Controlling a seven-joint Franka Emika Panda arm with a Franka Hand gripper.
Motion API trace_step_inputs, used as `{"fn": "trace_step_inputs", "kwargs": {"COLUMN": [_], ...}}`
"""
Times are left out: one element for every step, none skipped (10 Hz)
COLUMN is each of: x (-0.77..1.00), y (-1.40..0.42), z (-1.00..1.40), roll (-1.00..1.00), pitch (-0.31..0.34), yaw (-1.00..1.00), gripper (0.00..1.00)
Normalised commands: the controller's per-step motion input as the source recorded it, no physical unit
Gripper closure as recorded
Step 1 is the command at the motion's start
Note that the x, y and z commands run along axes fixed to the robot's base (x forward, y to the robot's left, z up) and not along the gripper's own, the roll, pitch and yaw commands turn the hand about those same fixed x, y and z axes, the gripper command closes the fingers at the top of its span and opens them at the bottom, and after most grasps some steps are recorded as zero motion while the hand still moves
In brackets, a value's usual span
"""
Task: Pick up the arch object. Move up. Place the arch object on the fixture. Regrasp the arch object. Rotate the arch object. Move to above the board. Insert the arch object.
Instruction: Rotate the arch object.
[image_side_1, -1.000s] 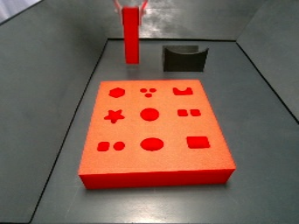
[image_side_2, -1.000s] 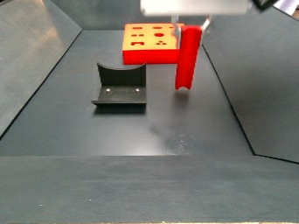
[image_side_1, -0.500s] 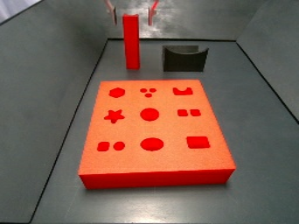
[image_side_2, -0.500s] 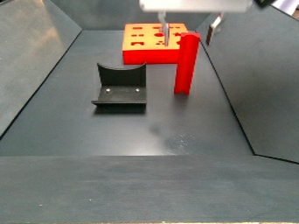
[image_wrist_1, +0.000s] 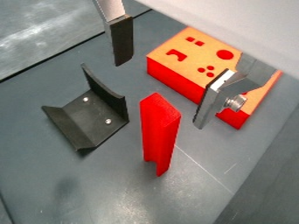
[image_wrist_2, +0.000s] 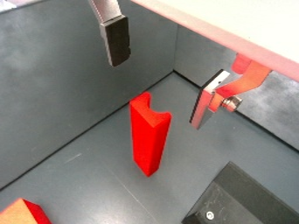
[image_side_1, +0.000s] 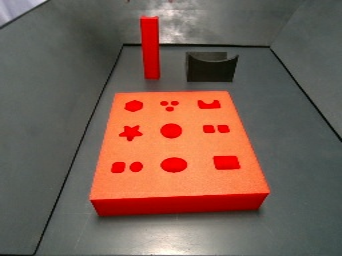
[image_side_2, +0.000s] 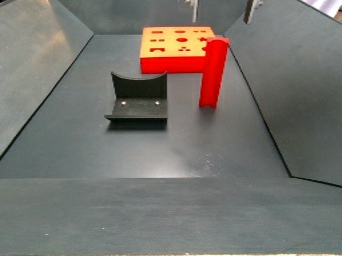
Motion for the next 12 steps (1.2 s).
{"fn": "trace_step_inputs", "kwargs": {"x": [0.01,0.02,0.02,0.02,0.02,0.02,0.02,0.02,0.02,0.02,0.02,0.02], "y": [0.07,0.06,0.04,0.03,0.02,0.02,0.01,0.01,0.01,0.01,0.01,0.01], "z": [-0.03,-0.02,-0.01,-0.01,-0.01,-0.01,-0.01,-0.01,-0.01,-0.01,-0.01,-0.01], "roll": [0.0,0.0,0.0,0.0,0.0,0.0,0.0,0.0,0.0,0.0,0.0,0.0], "pitch": [0.007,0.007,0.007,0.007,0.007,0.007,0.007,0.007,0.008,0.008,0.008,0.008], "yaw": [1.0,1.0,1.0,1.0,1.0,1.0,1.0,1.0,1.0,1.0,1.0,1.0], "gripper": [0.0,0.0,0.0,0.0,0.0,0.0,0.0,0.0,0.0,0.0,0.0,0.0]}}
